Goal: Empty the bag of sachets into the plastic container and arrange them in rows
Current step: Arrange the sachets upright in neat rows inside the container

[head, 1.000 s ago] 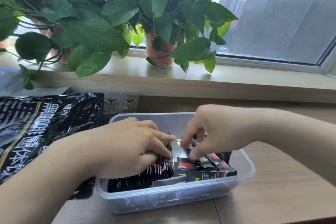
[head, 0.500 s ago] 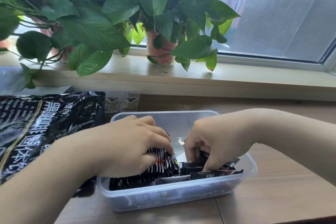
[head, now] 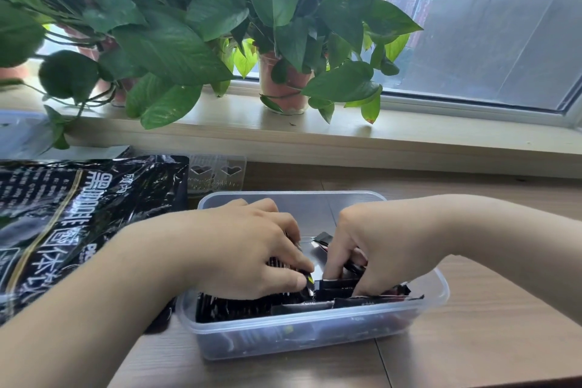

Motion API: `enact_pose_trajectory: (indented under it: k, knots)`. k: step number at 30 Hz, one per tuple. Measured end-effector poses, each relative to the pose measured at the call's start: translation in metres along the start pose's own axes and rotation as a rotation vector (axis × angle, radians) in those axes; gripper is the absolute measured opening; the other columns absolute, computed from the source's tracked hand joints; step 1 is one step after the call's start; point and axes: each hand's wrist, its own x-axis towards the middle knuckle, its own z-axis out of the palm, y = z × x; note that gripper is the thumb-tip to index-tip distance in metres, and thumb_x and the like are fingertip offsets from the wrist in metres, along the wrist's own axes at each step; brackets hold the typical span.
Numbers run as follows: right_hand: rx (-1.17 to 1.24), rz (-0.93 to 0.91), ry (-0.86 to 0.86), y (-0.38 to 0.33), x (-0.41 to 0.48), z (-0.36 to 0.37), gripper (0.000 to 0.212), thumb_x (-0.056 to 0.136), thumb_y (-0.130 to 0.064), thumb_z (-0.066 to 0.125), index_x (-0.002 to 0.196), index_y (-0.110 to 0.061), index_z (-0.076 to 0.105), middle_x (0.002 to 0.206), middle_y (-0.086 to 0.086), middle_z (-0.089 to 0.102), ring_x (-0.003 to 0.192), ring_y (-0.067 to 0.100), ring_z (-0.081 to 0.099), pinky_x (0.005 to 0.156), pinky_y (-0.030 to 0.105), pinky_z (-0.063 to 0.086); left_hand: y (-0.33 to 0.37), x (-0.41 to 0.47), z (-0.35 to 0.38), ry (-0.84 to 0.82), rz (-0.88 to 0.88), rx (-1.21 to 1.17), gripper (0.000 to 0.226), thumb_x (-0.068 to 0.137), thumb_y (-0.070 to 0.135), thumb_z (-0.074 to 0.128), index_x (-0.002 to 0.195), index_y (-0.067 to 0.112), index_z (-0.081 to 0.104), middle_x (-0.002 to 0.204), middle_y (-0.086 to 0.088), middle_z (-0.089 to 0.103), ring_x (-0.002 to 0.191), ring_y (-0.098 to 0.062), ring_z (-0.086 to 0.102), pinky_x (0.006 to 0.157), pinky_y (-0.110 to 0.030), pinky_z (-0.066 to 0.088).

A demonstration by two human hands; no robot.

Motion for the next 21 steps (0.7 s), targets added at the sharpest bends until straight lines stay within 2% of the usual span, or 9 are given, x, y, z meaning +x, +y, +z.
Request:
enact_pose_trajectory:
  k: [3,5,7,10,14,16,17,19,21]
  knots:
    - [0.013,-0.011,0.011,0.001,-0.001,0.0,0.036,0.077,-0.013,0.07,0.102,-0.039,0.077,0.052,-0.01,0.057,0.046,0.008,0.046,0.045,0.013,0.037,0.006,0.002,0.004,0.027,-0.002,0.088,0.043,0.093,0.071,0.037,0.132,0.058,0.051,0.132,0.022,0.044,0.124,-0.007,0.033,0.102,-0.041,0.038]
    - [0.02,-0.01,0.008,0.002,-0.001,0.001,0.035,0.078,-0.017,0.071,0.102,-0.041,0.076,0.063,-0.003,0.063,0.051,0.01,0.049,0.05,0.024,0.043,0.007,0.002,0.004,0.042,0.002,0.117,0.042,0.094,0.069,0.037,0.131,0.056,0.053,0.133,0.021,0.044,0.124,-0.009,0.033,0.102,-0.042,0.038]
    - [0.023,0.006,0.004,0.004,-0.002,0.003,0.033,0.08,-0.023,0.071,0.105,-0.044,0.074,0.072,0.006,0.067,0.061,0.022,0.058,0.057,0.032,0.049,0.007,0.002,0.004,0.053,0.01,0.119,0.041,0.095,0.067,0.038,0.13,0.053,0.054,0.134,0.021,0.044,0.125,-0.009,0.032,0.102,-0.041,0.037]
    - [0.06,0.046,0.063,0.005,-0.006,0.001,0.026,0.083,-0.034,0.073,0.108,-0.043,0.073,0.077,0.002,0.071,0.061,0.011,0.063,0.061,0.025,0.05,0.007,0.001,0.006,0.062,0.019,0.082,0.039,0.096,0.064,0.038,0.128,0.048,0.055,0.139,0.025,0.044,0.129,-0.007,0.029,0.106,-0.039,0.033]
    - [0.15,0.179,0.315,0.006,-0.012,-0.01,0.005,0.085,-0.031,0.071,0.087,-0.032,0.076,0.066,-0.01,0.073,0.053,0.003,0.068,0.052,0.015,0.05,0.008,0.004,0.007,0.071,0.022,0.074,0.036,0.099,0.057,0.036,0.128,0.045,0.053,0.144,0.025,0.043,0.131,-0.006,0.027,0.109,-0.038,0.029]
    - [0.067,0.273,0.38,0.007,-0.011,-0.009,0.01,0.086,-0.033,0.071,0.079,-0.026,0.074,0.06,-0.014,0.072,0.047,-0.001,0.065,0.047,0.01,0.045,0.008,0.005,0.008,0.075,0.023,0.083,0.035,0.1,0.056,0.035,0.128,0.045,0.053,0.144,0.025,0.042,0.132,-0.006,0.026,0.109,-0.038,0.028]
    - [0.007,0.318,0.384,0.007,-0.01,-0.006,0.017,0.084,-0.04,0.072,0.077,-0.024,0.074,0.061,-0.012,0.072,0.047,-0.001,0.065,0.046,0.012,0.047,0.008,0.005,0.008,0.076,0.025,0.083,0.034,0.101,0.055,0.034,0.128,0.045,0.053,0.145,0.025,0.041,0.132,-0.006,0.026,0.109,-0.038,0.028]
    - [-0.105,0.392,0.361,0.005,-0.007,0.004,0.036,0.077,-0.055,0.073,0.079,-0.02,0.074,0.069,-0.006,0.073,0.058,0.008,0.068,0.055,0.025,0.058,0.007,0.004,0.008,0.077,0.025,0.077,0.032,0.102,0.052,0.034,0.128,0.046,0.052,0.146,0.024,0.039,0.133,-0.006,0.024,0.109,-0.037,0.028]
    - [-0.139,0.439,0.338,0.002,-0.002,0.013,0.047,0.07,-0.063,0.075,0.08,-0.016,0.074,0.075,-0.001,0.074,0.068,0.02,0.069,0.061,0.033,0.06,0.006,0.004,0.008,0.082,0.02,0.08,0.031,0.102,0.049,0.035,0.128,0.049,0.052,0.147,0.021,0.035,0.134,-0.007,0.022,0.109,-0.037,0.028]
